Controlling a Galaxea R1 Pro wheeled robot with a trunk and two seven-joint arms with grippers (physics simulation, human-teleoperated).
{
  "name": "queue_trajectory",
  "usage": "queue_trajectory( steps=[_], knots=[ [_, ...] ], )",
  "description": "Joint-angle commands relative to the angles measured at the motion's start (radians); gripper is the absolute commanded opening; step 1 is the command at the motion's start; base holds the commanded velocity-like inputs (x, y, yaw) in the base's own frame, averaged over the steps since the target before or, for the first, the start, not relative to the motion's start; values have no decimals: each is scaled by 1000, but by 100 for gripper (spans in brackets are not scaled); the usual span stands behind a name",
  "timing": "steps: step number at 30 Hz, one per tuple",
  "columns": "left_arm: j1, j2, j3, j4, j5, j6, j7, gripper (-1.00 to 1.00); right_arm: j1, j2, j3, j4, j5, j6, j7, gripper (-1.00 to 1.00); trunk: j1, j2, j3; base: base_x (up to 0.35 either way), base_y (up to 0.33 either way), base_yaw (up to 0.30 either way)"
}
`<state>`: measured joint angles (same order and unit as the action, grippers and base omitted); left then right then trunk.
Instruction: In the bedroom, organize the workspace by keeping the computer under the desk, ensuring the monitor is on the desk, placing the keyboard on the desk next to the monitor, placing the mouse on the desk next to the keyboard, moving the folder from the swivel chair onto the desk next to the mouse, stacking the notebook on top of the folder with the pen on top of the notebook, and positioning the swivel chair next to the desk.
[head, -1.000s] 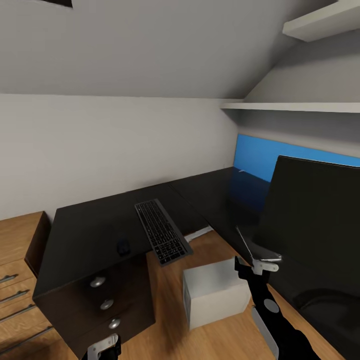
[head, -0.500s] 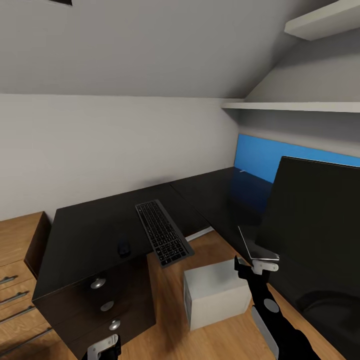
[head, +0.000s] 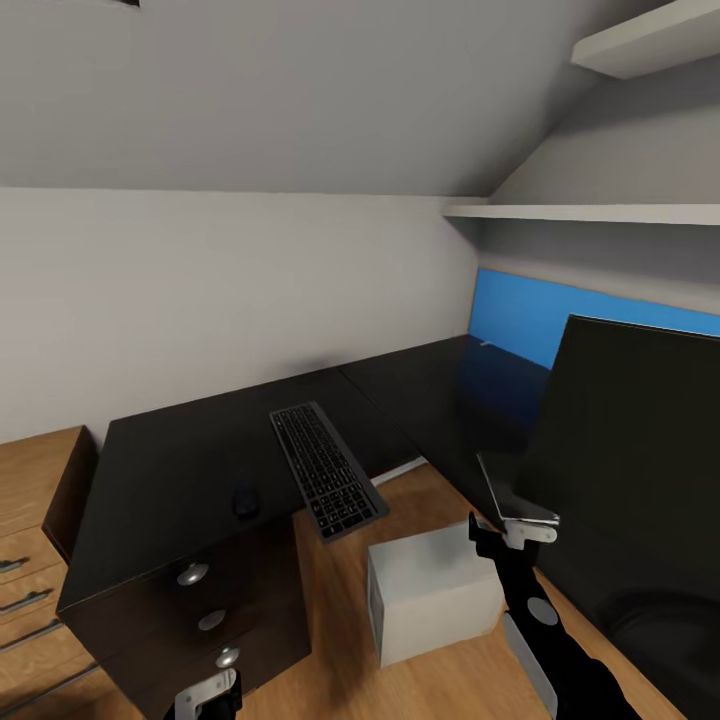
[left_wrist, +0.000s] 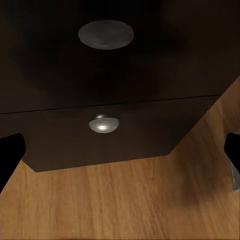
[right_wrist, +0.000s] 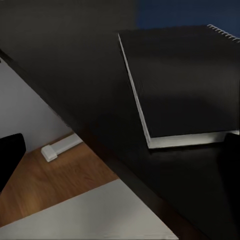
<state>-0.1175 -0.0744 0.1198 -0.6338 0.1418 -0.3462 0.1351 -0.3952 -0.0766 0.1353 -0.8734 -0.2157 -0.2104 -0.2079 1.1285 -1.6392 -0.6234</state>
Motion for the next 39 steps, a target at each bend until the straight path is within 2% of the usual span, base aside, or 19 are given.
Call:
queue_trajectory(
  steps=[1,14,30,33,37,39],
  knots=[
    [-1,0,1,0,5,-3,-1,100,-1,-2,6,16,-25,-2,-4,100,0,0,-1,122,0,0],
    [-1,0,1,0,5,-2,0,100,-1,-2,6,16,-25,-3,-4,100,0,0,-1,5,0,0],
    [-1,0,1,0,5,-2,0,100,-1,-1,17,-1,-18,-20,4,100,0,0,-1,-220,0,0],
    [-1,0,1,0,5,-2,0,100,0,0,36,-18,-5,-24,15,100,0,0,-1,-34,0,0],
    [-1,0,1,0,5,-2,0,100,1,2,86,-27,24,-25,23,100,0,0,-1,-13,0,0],
    [-1,0,1,0,5,-2,0,100,1,3,123,-29,37,-25,25,100,0,0,-1,-5,0,0]
  ],
)
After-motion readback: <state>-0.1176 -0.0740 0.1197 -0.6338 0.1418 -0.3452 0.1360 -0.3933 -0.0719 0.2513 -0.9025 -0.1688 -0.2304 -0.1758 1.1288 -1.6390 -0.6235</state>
